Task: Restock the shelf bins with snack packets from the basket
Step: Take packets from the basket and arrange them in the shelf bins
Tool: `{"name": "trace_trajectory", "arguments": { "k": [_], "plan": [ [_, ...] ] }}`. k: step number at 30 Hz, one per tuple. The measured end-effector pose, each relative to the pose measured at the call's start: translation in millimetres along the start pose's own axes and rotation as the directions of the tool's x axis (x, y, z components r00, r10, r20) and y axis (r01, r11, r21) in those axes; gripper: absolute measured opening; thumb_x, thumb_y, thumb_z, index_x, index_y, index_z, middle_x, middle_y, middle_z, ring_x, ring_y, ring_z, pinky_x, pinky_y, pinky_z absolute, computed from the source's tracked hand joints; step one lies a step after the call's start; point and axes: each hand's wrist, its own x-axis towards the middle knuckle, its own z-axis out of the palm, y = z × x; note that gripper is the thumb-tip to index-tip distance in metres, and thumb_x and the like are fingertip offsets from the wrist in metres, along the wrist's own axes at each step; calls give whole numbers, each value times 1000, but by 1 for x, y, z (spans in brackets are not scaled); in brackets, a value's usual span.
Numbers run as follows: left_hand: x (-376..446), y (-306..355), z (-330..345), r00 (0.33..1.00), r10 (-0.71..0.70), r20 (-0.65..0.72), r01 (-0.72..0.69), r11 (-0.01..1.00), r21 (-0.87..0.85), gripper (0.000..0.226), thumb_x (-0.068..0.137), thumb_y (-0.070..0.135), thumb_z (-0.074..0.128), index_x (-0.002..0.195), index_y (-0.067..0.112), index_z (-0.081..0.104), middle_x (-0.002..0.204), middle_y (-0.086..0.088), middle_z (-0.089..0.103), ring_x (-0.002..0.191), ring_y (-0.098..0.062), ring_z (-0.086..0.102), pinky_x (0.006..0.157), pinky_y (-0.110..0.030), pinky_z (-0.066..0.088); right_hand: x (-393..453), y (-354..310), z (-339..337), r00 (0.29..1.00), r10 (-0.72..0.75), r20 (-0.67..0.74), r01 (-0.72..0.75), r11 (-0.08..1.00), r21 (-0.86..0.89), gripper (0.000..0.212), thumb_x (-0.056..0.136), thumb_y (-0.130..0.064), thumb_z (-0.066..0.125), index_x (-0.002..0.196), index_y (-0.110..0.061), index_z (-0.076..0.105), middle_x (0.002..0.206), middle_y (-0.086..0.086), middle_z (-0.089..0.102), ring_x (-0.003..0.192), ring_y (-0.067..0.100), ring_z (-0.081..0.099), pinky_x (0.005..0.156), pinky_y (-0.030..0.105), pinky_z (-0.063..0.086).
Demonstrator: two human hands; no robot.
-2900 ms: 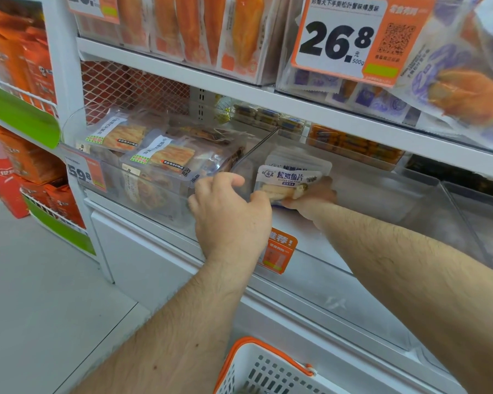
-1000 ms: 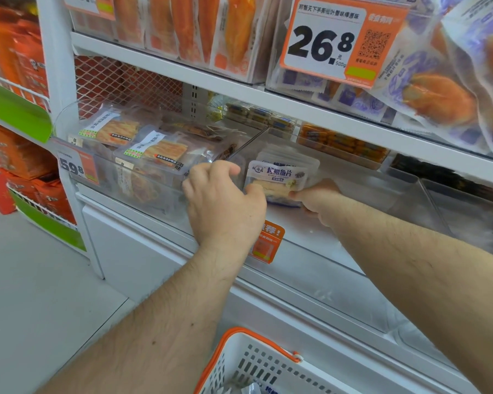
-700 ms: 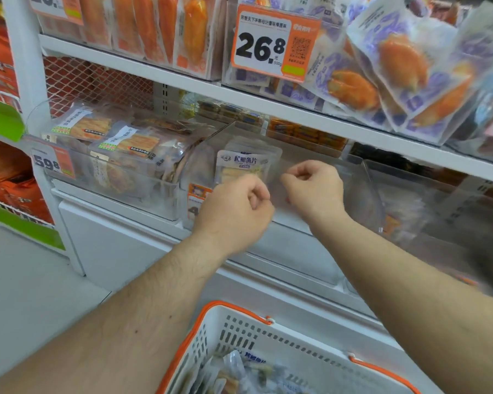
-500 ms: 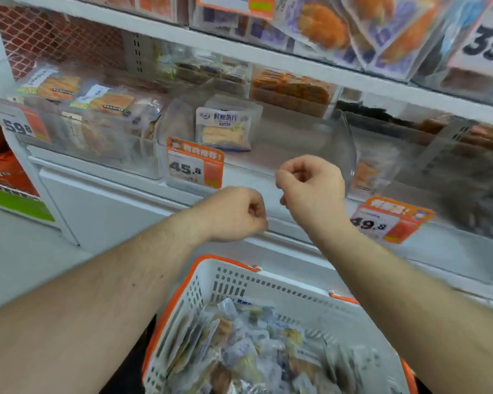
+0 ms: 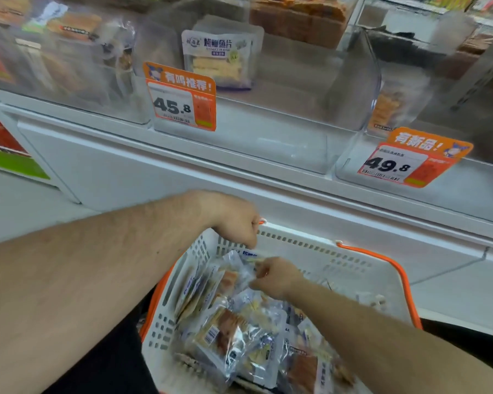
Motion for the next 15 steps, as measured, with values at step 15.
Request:
{"name": "trace_trajectory", "arguments": {
  "k": [15],
  "plan": [
    [2,7,-6,1000,-18,6,18,1000,-16,12,94,30,57,96,19,59,72,0,50,48,-13,35,47,-24,31,-4,-6,51,976,74,204,-68,997,-39,27,84,-23,75,71,-12,54,82,6,60,75,18,58,59,22,49]
  ]
}}
